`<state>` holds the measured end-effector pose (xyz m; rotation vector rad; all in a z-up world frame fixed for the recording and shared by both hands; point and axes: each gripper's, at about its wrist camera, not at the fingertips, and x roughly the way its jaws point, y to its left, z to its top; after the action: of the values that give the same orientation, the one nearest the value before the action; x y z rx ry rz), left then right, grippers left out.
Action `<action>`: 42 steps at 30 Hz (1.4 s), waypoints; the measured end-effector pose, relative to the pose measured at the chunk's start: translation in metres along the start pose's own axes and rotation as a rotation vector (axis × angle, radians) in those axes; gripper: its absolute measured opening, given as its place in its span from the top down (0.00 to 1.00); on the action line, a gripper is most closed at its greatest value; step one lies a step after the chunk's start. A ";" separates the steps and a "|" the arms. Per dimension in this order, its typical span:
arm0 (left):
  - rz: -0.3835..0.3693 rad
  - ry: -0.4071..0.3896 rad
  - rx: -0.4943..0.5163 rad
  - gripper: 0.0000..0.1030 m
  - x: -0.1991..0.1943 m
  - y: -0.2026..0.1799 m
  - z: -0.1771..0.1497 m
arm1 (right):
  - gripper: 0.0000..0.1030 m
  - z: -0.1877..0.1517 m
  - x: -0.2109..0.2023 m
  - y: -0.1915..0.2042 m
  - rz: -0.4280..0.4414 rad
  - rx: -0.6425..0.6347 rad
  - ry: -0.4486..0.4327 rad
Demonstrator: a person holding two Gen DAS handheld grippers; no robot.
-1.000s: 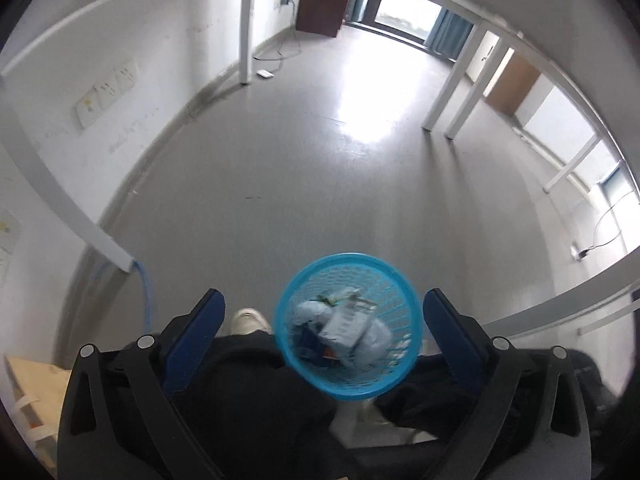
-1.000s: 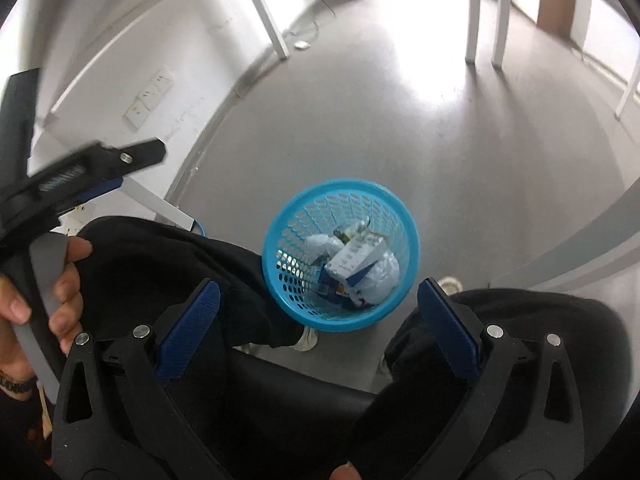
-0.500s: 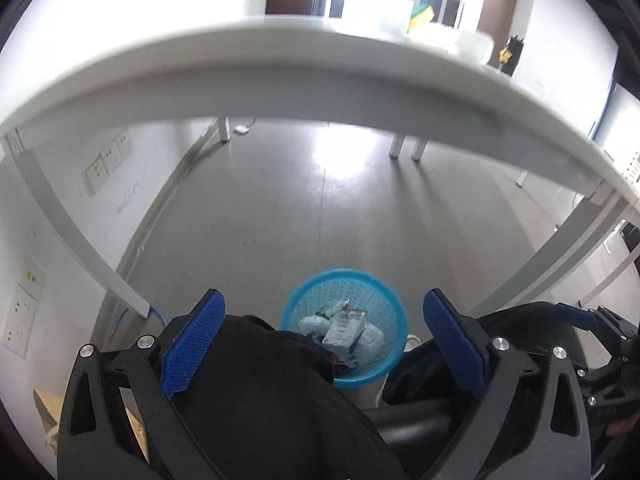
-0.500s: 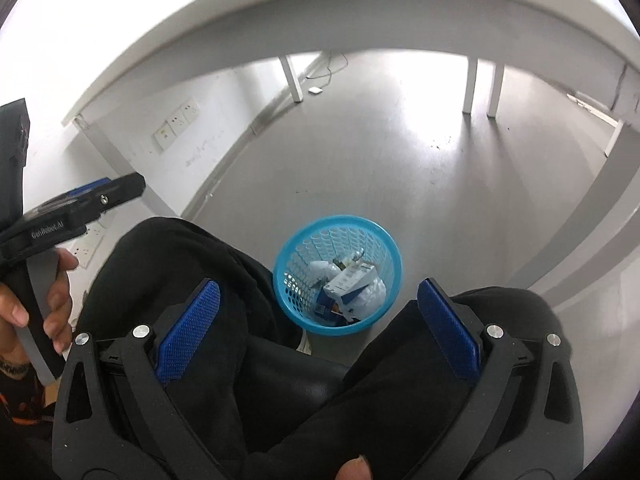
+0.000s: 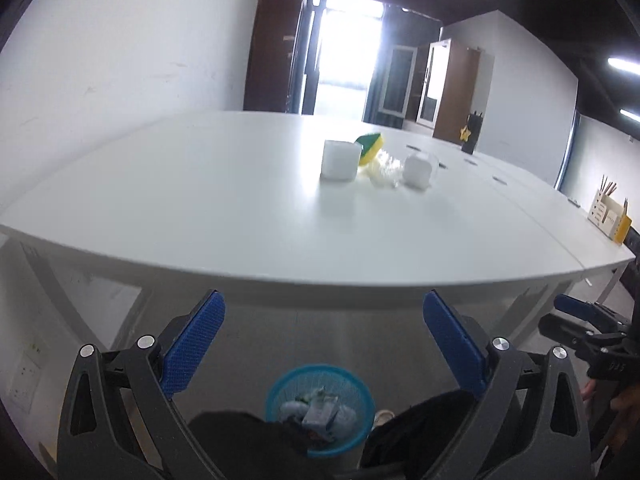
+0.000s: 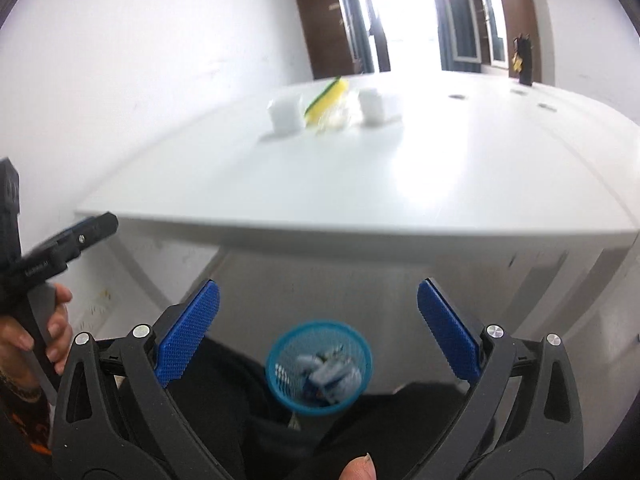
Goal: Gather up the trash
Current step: 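Raise both tools back up toward the cups on the table, then grasp the white square cup rim with the left tool while the right tool grasps the other white cup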
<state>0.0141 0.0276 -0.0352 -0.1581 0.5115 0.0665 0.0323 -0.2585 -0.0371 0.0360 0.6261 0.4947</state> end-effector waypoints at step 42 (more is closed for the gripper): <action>-0.002 0.082 0.004 0.06 0.140 0.003 0.153 | 0.08 0.215 0.139 -0.061 -0.180 0.099 0.075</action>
<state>0.2093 0.0596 0.0275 -0.1581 0.5930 0.0572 0.2785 -0.2246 0.0504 0.0545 0.7196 0.2916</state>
